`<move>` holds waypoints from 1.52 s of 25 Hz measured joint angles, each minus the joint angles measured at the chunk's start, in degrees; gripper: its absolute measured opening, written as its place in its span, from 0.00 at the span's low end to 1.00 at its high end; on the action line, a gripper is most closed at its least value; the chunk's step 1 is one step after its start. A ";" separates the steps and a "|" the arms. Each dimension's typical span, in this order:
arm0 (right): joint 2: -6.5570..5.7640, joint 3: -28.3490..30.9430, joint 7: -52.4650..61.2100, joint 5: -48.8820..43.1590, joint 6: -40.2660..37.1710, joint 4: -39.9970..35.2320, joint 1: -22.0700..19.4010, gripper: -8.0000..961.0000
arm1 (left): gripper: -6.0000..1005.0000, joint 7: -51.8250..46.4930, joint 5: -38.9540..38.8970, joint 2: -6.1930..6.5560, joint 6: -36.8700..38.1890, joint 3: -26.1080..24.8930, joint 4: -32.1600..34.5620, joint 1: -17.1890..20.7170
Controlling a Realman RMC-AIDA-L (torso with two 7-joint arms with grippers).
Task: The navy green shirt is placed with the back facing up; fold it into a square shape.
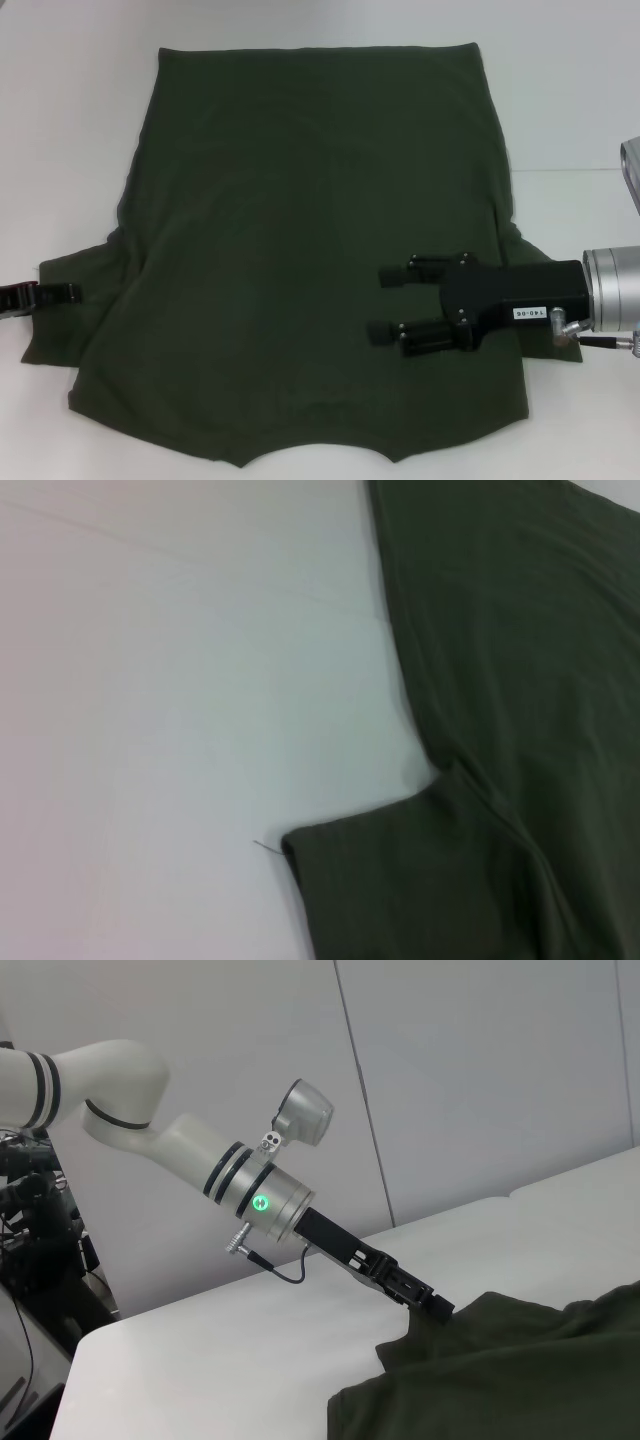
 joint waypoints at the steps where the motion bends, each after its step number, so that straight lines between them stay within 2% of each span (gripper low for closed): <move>1: -0.03 0.00 0.00 0.00 0.09 0.00 0.01 0.95 | 0.87 0.02 0.00 0.00 0.04 0.18 -0.03 -0.05; 11: -0.09 0.02 0.09 0.00 0.53 0.00 0.07 0.95 | 0.82 0.02 0.00 0.13 3.98 0.89 0.12 -0.74; 18: -0.13 0.02 0.11 0.00 0.85 0.00 0.10 0.95 | 0.78 -0.14 0.46 0.13 3.81 1.03 0.38 -0.98; 23: -0.13 0.02 0.11 0.00 1.16 0.00 0.10 0.95 | 0.54 -0.41 0.58 0.11 3.80 1.76 0.46 -1.04; 28: -0.13 0.02 0.15 0.00 1.22 0.00 0.11 0.95 | 0.42 -0.48 0.72 0.11 3.80 1.92 0.91 -1.04; 34: -0.13 0.02 0.19 0.00 1.33 0.03 0.16 0.95 | 0.43 -1.36 1.67 0.15 3.25 2.33 1.08 -1.25; 38: -0.09 0.02 0.19 0.00 1.42 0.06 0.16 0.95 | 0.35 -1.35 1.75 0.17 3.45 2.41 1.11 -1.47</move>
